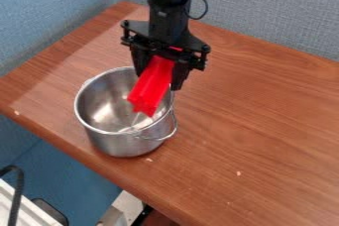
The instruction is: Move the red object from the metal pot to the table
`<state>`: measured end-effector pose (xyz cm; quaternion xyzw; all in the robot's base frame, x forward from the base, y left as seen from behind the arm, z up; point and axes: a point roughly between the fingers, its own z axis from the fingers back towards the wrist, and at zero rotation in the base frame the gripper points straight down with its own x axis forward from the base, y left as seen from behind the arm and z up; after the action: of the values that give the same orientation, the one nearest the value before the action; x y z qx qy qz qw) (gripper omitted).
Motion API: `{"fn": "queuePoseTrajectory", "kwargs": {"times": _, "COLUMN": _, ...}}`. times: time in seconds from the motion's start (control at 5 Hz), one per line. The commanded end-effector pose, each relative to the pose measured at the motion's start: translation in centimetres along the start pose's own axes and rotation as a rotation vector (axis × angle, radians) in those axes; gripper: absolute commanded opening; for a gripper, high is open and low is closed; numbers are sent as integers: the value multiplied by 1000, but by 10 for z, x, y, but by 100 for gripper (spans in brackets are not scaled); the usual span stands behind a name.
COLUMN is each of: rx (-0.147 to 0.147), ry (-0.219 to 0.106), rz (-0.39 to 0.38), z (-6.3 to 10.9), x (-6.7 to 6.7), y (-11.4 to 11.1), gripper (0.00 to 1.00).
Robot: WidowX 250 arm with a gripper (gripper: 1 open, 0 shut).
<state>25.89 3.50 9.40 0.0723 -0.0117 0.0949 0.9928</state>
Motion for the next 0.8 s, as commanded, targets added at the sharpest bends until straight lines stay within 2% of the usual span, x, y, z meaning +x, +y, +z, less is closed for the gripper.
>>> {"fn": "queuePoseTrajectory", "kwargs": {"times": 0.0, "rx": 24, "ry": 0, "rz": -2, "z": 2, "x": -5, "y": 1, "gripper": 0}}
{"fn": "queuePoseTrajectory", "kwargs": {"times": 0.2, "rx": 3, "ry": 28, "rz": -38, "z": -8, "x": 3, "y": -2, "gripper": 0}}
{"fn": "queuePoseTrajectory", "kwargs": {"times": 0.4, "rx": 5, "ry": 50, "rz": -36, "z": -15, "x": 15, "y": 1, "gripper": 0}}
{"fn": "queuePoseTrajectory", "kwargs": {"times": 0.6, "rx": 6, "ry": 63, "rz": 21, "z": -10, "x": 13, "y": 5, "gripper": 0}}
